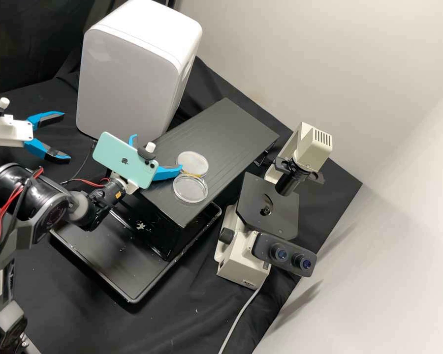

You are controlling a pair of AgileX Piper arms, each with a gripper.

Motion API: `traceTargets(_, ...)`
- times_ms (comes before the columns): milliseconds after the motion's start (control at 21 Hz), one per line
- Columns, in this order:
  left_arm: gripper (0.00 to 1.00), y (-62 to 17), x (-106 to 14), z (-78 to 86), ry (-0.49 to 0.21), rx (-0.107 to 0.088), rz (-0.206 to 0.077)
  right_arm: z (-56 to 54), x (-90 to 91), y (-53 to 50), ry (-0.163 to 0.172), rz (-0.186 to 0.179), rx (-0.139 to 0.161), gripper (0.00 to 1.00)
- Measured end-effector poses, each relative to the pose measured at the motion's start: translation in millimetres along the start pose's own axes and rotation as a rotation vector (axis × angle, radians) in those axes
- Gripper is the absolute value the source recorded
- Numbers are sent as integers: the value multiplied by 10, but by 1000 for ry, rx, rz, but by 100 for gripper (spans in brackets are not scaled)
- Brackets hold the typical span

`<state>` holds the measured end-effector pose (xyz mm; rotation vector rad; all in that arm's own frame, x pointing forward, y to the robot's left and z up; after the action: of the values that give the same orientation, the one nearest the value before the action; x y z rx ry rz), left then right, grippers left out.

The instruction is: Place the lid on the petri dish

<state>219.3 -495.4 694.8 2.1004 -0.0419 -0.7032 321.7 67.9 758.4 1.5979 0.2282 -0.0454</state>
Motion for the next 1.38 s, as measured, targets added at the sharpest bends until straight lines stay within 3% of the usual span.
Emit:
traceTargets(286, 100, 0, 0, 0, 0, 0, 0, 68, 0, 73, -18, 19, 12, 100)
traceTargets(668, 100, 0, 0, 0, 0, 0, 0, 87, 2, 76, -24, 20, 16, 100)
traceTargets(1383, 100, 23, 24, 0, 1, 0, 11, 117, 189, 146, -41, 44, 27, 100)
